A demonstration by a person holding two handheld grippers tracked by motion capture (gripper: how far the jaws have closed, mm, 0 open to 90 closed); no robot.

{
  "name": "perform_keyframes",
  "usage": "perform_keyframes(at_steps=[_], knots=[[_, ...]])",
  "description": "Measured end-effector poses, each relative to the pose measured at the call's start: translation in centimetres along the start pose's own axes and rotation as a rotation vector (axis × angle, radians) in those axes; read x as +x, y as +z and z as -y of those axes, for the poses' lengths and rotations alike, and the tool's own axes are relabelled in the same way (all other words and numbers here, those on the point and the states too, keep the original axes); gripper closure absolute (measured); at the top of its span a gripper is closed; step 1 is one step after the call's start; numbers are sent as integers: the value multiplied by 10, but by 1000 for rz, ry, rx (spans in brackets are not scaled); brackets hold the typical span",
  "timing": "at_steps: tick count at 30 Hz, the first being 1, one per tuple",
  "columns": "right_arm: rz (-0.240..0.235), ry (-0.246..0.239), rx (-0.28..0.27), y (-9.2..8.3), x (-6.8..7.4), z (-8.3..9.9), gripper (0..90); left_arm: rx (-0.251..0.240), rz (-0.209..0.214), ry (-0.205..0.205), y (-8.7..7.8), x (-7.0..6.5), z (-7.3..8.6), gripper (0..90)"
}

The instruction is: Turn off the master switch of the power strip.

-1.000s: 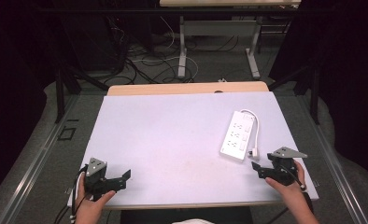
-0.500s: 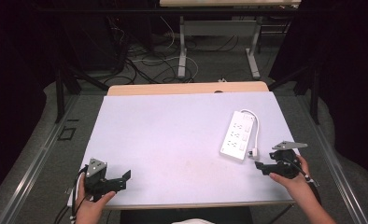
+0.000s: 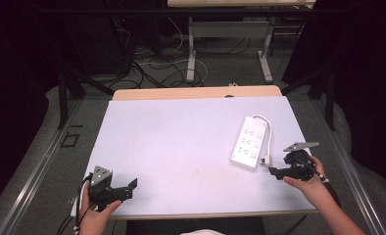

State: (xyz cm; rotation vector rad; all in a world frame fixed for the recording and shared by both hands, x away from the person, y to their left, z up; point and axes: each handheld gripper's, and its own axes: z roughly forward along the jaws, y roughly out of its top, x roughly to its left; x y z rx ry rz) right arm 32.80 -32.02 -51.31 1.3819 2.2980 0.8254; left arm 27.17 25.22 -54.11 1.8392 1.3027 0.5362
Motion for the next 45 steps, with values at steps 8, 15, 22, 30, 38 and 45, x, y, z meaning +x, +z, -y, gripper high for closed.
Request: perform_keyframes(at_steps=[8,15,22,30,38,45], knots=[[2,12,16,0,-4,-16,259,0,1,0,0,0,0,8],[7,7,18,-3,-7,-34,264,2,2,2,0,0,0,8],[7,14,27,-3,-10,-48,264,1,4,3,0,-1,0,8],[22,22,33,-1,-14,-61,264,3,5,3,0,0,0,8],[33,30,40,4,-19,-73,271,-2,4,-2,0,0,0,8],[50,38,42,9,-24,-86,274,-3,4,-2,0,0,0,8]])
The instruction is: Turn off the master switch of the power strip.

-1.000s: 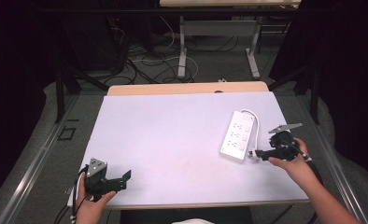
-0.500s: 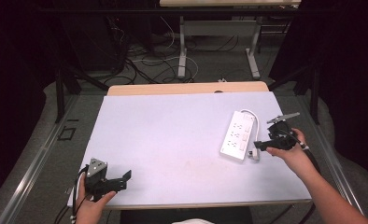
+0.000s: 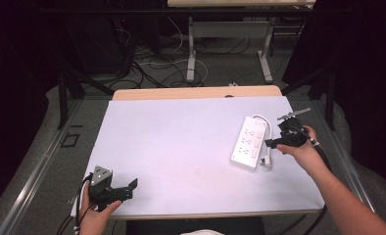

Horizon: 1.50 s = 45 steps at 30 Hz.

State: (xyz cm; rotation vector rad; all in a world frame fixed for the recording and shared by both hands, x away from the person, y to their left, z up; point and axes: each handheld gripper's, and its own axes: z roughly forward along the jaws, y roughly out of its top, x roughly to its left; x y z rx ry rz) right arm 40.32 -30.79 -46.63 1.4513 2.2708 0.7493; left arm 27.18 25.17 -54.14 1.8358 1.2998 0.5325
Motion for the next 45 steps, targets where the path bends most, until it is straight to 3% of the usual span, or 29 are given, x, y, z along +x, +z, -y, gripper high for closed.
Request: perform_keyframes(at_steps=[20,36,40,45], knots=[[35,10,20,20,-8,-23,311,6,3,2,0,0,0,8],[51,-60,11,30,-9,-42,335,3,3,0,1,1,0,9],[37,-47,5,36,-9,-47,337,6,4,1,1,1,0,9],[59,-29,30,40,-8,-53,379,8,5,0,1,2,0,9]])
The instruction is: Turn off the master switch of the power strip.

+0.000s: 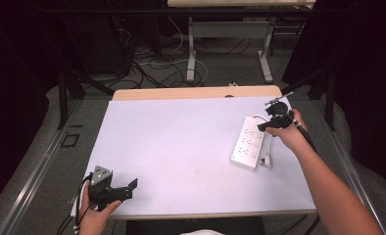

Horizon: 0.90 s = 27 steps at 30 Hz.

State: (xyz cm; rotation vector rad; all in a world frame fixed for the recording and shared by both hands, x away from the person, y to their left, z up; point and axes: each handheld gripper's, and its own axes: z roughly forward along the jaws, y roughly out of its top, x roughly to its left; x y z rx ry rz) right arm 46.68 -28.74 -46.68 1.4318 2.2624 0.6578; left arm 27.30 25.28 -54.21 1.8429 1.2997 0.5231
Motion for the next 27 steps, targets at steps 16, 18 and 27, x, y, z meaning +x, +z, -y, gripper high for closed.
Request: perform_keyframes(at_steps=[16,18,27], knots=[[24,108,22,13,-9,-7,445,5,3,-4,2,0,0,9],[17,133,29,16,-13,-7,457,6,2,-2,2,0,1,10],[21,189,31,22,-21,-9,550,18,1,-2,4,0,1,11]])
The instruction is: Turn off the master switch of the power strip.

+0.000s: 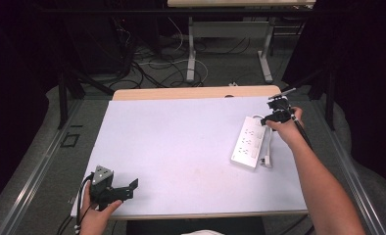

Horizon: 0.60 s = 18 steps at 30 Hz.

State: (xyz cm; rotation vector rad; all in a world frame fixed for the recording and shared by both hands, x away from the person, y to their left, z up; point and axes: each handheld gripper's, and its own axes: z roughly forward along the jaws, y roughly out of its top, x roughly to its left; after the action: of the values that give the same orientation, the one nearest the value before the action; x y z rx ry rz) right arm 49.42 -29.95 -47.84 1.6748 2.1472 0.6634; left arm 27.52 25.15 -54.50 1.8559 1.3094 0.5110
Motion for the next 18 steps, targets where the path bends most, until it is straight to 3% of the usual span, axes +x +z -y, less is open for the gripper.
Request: perform_keyframes(at_steps=[8,10,18], knots=[[-6,21,-11,5,-4,-3,701,4,-6,-5,2,1,0,11],[0,12,-20,7,-4,-4,770,5,-7,-4,2,1,1,12],[-11,5,-8,19,2,-6,894,9,-12,-6,2,1,1,12]])
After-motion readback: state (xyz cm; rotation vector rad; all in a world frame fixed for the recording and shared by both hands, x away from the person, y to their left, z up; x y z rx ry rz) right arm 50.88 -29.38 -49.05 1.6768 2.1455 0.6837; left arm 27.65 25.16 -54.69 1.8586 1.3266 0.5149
